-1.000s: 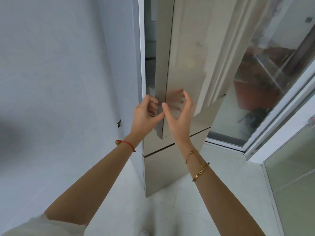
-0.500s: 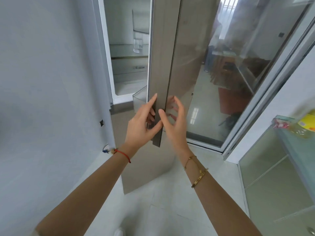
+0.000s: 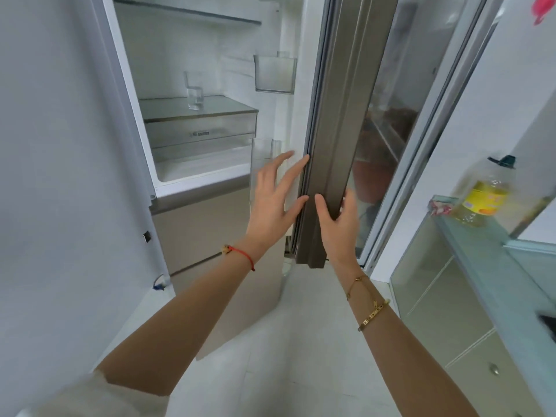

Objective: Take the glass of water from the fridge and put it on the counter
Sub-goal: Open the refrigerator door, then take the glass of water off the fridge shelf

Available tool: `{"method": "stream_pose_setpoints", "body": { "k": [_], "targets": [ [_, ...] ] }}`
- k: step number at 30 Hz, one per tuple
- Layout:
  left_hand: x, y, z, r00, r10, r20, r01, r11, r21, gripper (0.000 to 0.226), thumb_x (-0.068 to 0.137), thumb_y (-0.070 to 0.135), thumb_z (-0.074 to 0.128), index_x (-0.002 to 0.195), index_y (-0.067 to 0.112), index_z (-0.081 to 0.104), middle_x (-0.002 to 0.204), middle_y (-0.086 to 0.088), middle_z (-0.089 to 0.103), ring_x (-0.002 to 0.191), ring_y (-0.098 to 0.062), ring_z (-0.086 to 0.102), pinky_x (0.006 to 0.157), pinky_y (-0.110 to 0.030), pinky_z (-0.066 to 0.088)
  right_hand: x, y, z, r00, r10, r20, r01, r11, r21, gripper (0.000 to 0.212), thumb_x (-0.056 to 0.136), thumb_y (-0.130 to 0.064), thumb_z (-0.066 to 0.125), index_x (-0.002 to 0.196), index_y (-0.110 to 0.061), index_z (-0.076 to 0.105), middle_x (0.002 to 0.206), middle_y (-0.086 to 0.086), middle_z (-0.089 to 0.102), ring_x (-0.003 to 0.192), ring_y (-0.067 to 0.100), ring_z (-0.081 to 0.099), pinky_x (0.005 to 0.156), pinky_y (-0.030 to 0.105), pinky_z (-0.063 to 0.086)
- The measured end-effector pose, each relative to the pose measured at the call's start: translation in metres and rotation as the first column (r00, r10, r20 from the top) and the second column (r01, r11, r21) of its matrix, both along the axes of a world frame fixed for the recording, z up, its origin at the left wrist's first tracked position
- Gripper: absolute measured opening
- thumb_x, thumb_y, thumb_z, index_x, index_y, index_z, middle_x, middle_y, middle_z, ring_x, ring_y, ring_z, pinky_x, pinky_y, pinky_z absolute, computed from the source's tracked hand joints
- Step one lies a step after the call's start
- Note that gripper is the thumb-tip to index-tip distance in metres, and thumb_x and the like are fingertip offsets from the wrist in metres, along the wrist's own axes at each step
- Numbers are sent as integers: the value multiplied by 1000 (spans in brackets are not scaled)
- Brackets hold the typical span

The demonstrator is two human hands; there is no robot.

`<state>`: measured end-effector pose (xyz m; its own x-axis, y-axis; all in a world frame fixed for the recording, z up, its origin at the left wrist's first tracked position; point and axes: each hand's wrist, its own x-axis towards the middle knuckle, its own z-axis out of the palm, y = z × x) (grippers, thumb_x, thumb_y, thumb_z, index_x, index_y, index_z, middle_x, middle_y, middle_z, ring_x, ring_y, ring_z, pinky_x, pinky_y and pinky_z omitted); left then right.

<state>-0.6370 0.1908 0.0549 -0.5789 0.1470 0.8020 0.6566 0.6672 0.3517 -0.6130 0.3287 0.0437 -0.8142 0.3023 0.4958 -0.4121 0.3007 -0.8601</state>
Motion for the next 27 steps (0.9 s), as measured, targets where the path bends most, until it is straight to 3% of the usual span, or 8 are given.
{"method": "stream_pose_setpoints", "body": {
  "k": [6,9,11,14,19,23,27],
  "targets": [
    [-16,49,4,985,-169,18,170,978,-118,68,94,22,64,155,16,35,160,-4,39,142,-29,35,121,-44,31,-4,37,14,946,-237,-219,256,965,63,78,95,-22,66,157,-11,22,160,5,33,151,17,31,123,43,35],
    [-24,68,3,968,-247,28,249,961,-120,66,95,18,62,155,12,35,161,-7,37,147,-28,34,123,-44,29,-8,51,16,896,-337,-288,392,907,158,73,97,-22,61,158,-10,23,164,9,25,154,19,23,128,30,20],
    [-30,77,4,959,-281,29,283,951,-122,64,96,17,60,155,12,35,161,-9,37,148,-27,34,124,-42,28,-12,59,14,884,-333,-328,425,865,266,64,100,-21,56,157,-12,29,167,9,20,156,20,19,128,35,19],
    [-40,87,3,962,-269,56,274,948,-160,63,98,19,58,156,12,34,163,-11,33,148,-29,33,125,-42,27,-23,68,9,907,-282,-314,393,835,385,56,104,-21,49,157,-18,31,169,6,15,157,23,16,128,42,19],
    [-66,99,-3,957,-219,190,258,942,-214,71,98,22,57,160,17,23,168,-8,20,153,-28,25,126,-43,24,-47,87,5,892,-383,-241,453,743,493,61,103,-27,45,160,-28,23,172,1,1,159,27,-2,126,30,1],
    [-86,114,-8,933,-221,285,299,916,-268,76,98,25,56,161,20,15,169,-5,17,155,-25,20,128,-40,18,-64,110,5,853,-466,-236,508,633,585,64,102,-27,47,160,-23,22,171,12,0,158,37,-2,127,43,6],
    [-102,136,-14,906,-213,367,332,894,-300,73,102,31,52,162,22,11,170,-4,13,157,-24,15,128,-46,16,-79,135,5,843,-499,-202,509,618,600,66,101,-27,47,161,-22,20,171,13,-1,158,38,-2,128,49,8]
  ]
}}
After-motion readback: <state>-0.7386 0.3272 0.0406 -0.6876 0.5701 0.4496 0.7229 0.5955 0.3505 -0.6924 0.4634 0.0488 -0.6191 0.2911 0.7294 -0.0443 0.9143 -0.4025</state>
